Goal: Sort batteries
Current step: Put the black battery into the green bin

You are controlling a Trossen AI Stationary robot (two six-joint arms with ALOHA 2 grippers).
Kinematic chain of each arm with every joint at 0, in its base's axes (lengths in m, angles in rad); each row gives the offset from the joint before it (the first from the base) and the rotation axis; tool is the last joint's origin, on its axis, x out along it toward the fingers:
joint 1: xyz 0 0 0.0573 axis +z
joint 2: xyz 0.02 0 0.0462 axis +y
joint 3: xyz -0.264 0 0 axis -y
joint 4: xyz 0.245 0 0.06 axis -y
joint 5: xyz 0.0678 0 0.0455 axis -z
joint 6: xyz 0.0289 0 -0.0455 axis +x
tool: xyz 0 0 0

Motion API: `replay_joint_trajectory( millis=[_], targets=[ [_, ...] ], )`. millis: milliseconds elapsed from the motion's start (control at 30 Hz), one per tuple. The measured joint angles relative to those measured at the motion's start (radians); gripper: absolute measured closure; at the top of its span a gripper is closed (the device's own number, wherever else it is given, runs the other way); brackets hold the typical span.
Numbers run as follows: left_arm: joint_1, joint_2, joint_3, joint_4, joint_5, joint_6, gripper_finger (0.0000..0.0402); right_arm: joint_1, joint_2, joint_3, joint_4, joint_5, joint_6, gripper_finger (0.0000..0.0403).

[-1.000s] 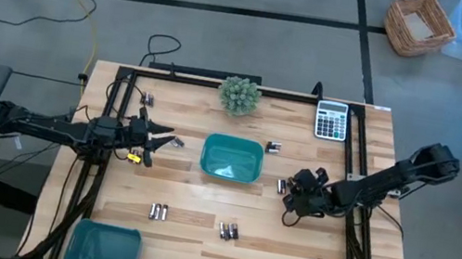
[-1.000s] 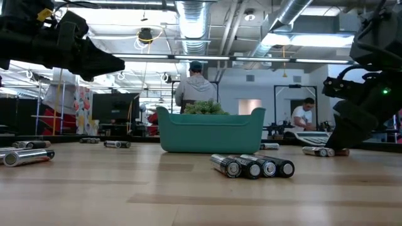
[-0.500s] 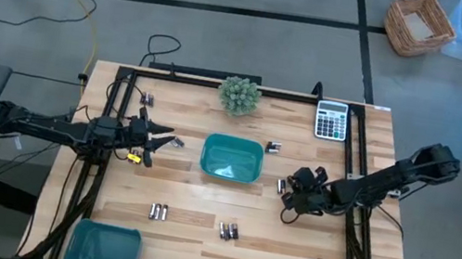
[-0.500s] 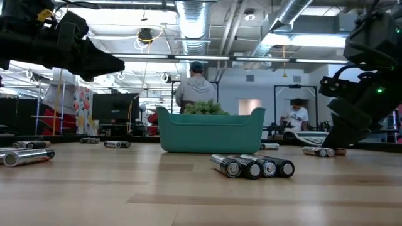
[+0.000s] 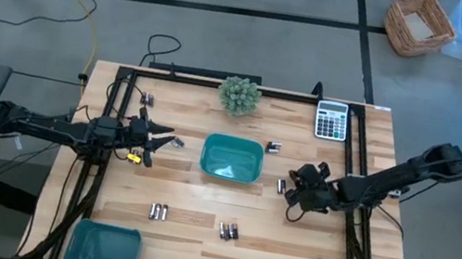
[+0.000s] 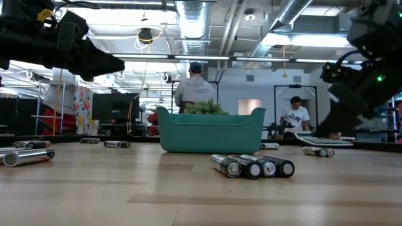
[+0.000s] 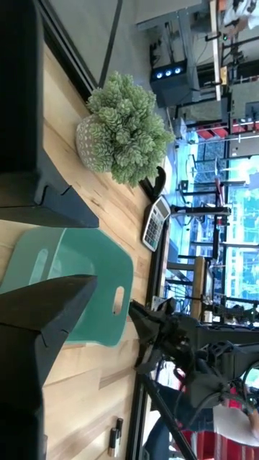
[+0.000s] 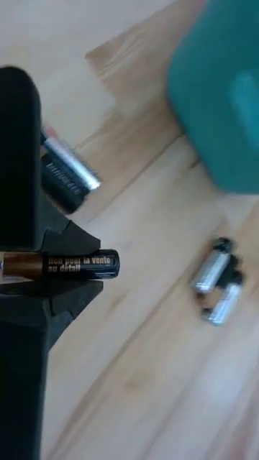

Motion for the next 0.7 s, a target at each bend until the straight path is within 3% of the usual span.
replay_joint_trajectory(
  millis=[167,367,700],
  targets=[
    [0.000,0.000,0.000,0.000,0.000,-0.001,0.0289,-0.018,-0.095,0.000,0.089,0.005,-0.150,0.0378],
    [0.000,0.000,0.000,0.000,0.000,-0.001,0.0289,-0.054,-0.164,0.002,0.338,-0.005,-0.414,0.0379],
    [0.000,0.000,0.000,0.001,0.000,-0.002,0.0289,-0.153,-0.046,0.006,0.915,-0.266,-0.738,0.0379]
  ],
)
